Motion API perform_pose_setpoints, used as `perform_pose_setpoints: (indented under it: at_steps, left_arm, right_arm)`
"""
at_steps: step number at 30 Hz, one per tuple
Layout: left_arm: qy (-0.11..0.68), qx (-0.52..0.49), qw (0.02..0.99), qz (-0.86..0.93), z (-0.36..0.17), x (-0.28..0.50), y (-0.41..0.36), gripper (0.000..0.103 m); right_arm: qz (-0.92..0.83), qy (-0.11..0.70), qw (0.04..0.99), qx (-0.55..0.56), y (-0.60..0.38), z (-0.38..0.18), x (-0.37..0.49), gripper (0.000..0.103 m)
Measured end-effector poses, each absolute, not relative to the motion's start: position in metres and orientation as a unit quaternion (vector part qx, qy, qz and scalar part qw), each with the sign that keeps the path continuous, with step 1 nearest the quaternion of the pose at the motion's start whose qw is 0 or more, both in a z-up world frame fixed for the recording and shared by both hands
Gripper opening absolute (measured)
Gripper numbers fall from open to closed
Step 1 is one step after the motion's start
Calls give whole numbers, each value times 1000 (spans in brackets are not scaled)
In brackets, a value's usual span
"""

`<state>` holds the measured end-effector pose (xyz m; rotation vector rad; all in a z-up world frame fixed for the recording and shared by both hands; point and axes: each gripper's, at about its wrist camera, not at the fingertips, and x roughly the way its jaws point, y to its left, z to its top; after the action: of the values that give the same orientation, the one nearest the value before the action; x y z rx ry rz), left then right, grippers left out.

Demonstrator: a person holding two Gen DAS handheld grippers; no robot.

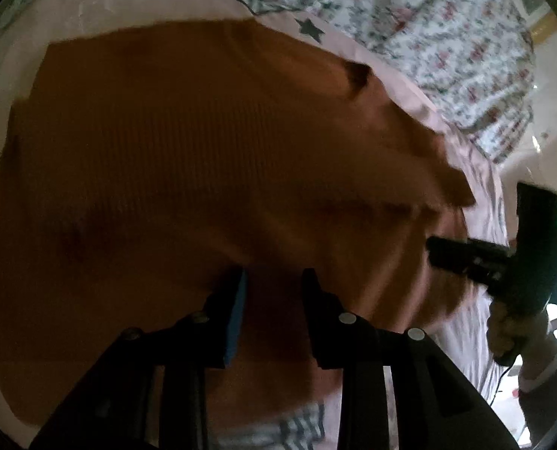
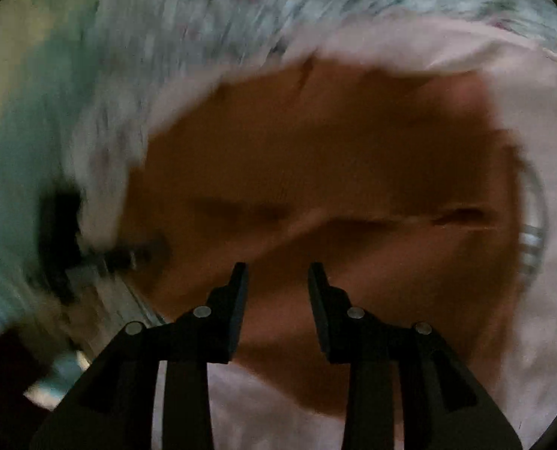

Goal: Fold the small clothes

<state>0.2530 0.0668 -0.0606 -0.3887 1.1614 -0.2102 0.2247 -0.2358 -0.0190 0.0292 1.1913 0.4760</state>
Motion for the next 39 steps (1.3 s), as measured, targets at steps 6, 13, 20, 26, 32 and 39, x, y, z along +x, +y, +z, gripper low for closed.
perform_pose_setpoints:
  at_steps: [6, 13, 20, 26, 32, 39]
  left_arm:
    - [510, -180, 841, -15, -41, 329, 130, 20]
    - [416, -249, 869, 103, 4, 328, 208, 42]
    - [440, -275, 847, 114, -20, 249, 205, 42]
    - [473, -289, 830, 62, -29, 162, 158, 43]
    - [502, -272, 821, 14, -41, 119, 107, 55]
    - [507, -312, 804, -16, -51, 94, 87, 64]
  right_arm:
    - [120, 506, 854, 33, -288, -12, 301, 29]
    - [-7, 416, 898, 141, -357, 27, 310, 39]
    - [-53, 397, 891, 213, -387, 28, 250, 47]
    - [-28, 416, 881, 221, -352, 13, 202, 47]
    - [-1, 449, 864, 225, -311, -11, 153, 48]
    - [14, 470, 854, 220, -275, -18, 123, 48]
